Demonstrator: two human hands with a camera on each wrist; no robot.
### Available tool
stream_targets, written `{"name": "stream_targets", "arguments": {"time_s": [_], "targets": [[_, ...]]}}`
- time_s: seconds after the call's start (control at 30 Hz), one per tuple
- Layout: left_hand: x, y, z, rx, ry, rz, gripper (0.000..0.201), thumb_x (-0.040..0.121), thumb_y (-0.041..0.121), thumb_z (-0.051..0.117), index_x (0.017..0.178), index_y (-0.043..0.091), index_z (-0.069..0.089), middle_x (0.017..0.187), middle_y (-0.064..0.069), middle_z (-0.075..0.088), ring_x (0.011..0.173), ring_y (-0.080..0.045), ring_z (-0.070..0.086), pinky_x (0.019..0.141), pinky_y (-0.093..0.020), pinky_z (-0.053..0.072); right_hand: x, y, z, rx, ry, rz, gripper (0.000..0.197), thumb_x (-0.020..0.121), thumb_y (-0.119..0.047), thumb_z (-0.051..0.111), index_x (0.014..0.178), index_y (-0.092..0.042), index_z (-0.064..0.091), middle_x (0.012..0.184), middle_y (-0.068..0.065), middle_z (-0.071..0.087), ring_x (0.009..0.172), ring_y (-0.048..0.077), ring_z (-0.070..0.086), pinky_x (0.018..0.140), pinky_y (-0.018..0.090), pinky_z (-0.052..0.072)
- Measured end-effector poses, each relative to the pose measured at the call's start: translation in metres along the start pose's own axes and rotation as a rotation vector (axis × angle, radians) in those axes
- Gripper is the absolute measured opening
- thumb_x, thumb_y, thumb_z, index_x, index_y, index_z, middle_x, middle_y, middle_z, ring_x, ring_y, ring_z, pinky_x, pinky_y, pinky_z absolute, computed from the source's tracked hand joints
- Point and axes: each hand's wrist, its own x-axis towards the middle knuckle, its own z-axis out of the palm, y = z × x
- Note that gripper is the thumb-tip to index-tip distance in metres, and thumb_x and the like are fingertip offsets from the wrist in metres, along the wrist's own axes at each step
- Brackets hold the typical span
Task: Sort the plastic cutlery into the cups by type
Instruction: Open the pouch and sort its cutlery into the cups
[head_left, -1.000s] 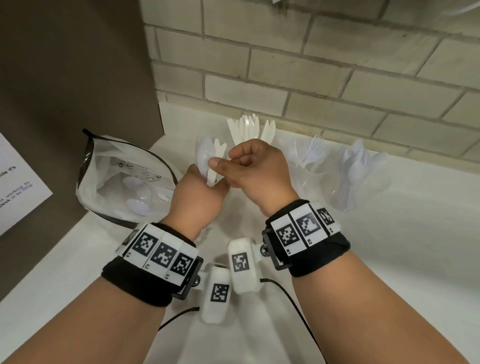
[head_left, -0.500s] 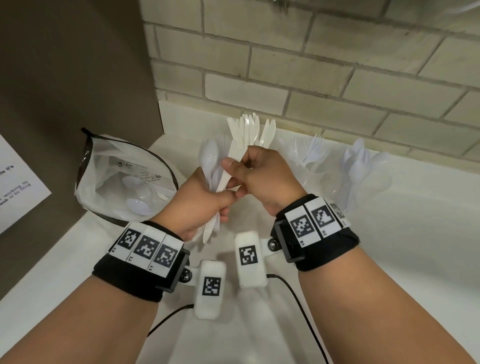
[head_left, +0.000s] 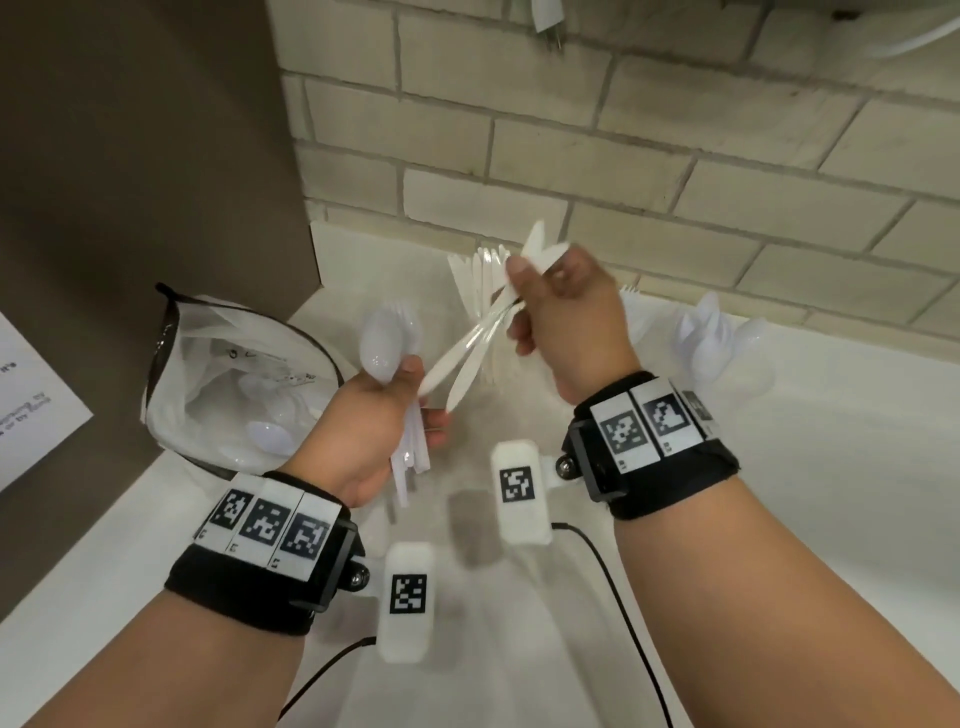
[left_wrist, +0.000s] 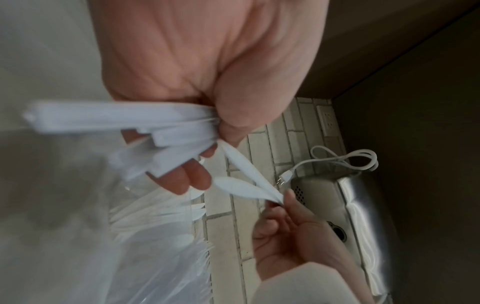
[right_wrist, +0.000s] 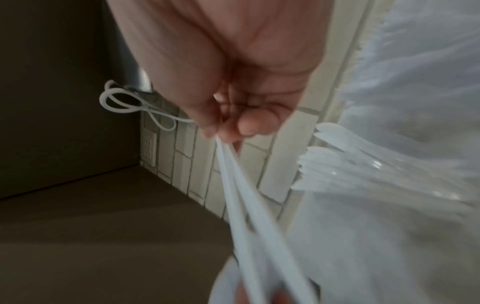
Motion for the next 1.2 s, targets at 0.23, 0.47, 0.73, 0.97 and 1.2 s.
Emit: {"name": "stream_targets", "arguments": {"time_s": [0.23, 0.47, 0.73, 0.97, 1.2], "targets": [[0.002, 0.0, -0.004, -0.019, -0.03, -0.022, 0.014, 0.096, 0.022, 0.053, 0.091, 0.009, 0.057, 0.069, -0.005, 0.058, 0.056, -0.017, 0.062, 0.056, -0.032, 0.055, 0.054, -0.008, -0.008, -0.205, 0.264, -0.387, 0.023, 0.091, -0.034, 0.06, 0.089, -0.013, 0.052, 0.073, 0.007, 0.067, 0.059, 0.012, 0.067, 0.062, 0.043, 0.058], [0.005, -0.004, 0.005, 0.018, -0.108, -0.044, 0.018, 0.095, 0.024, 0.053, 0.093, 0.007, 0.055, 0.068, -0.007, 0.055, 0.06, -0.022, 0.058, 0.054, -0.031, 0.053, 0.094, 0.038, 0.004, -0.528, 0.137, -0.229, 0.03, 0.092, -0.033, 0.06, 0.106, -0.008, 0.052, 0.082, 0.011, 0.07, 0.078, 0.026, 0.068, 0.068, 0.028, 0.051], [0.012, -0.01, 0.013, 0.036, -0.16, -0.078, 0.016, 0.096, 0.022, 0.053, 0.089, 0.007, 0.055, 0.067, -0.006, 0.055, 0.056, -0.021, 0.057, 0.057, -0.033, 0.051, 0.095, 0.051, 0.002, -0.672, 0.038, 0.076, 0.046, 0.087, -0.021, 0.066, 0.128, -0.011, 0.048, 0.119, 0.007, 0.064, 0.106, 0.023, 0.063, 0.08, 0.024, 0.048], [0.009, -0.006, 0.015, -0.027, -0.262, -0.101, 0.013, 0.094, 0.019, 0.054, 0.093, 0.007, 0.06, 0.074, -0.008, 0.063, 0.066, -0.024, 0.062, 0.065, -0.037, 0.052, 0.05, 0.025, -0.006, -0.356, 0.096, -0.095, 0.008, 0.089, -0.014, 0.057, 0.091, -0.019, 0.063, 0.089, -0.001, 0.066, 0.081, 0.023, 0.069, 0.075, 0.042, 0.058], [0.001, -0.007, 0.024, -0.01, -0.333, -0.047, 0.03, 0.081, 0.027, 0.058, 0.1, 0.004, 0.06, 0.071, -0.004, 0.057, 0.067, -0.021, 0.058, 0.068, -0.034, 0.051, -0.007, 0.018, -0.013, -0.26, -0.227, 0.091, 0.029, 0.087, -0.034, 0.065, 0.091, -0.005, 0.066, 0.069, 0.0, 0.063, 0.052, 0.012, 0.058, 0.05, 0.027, 0.05]]}}
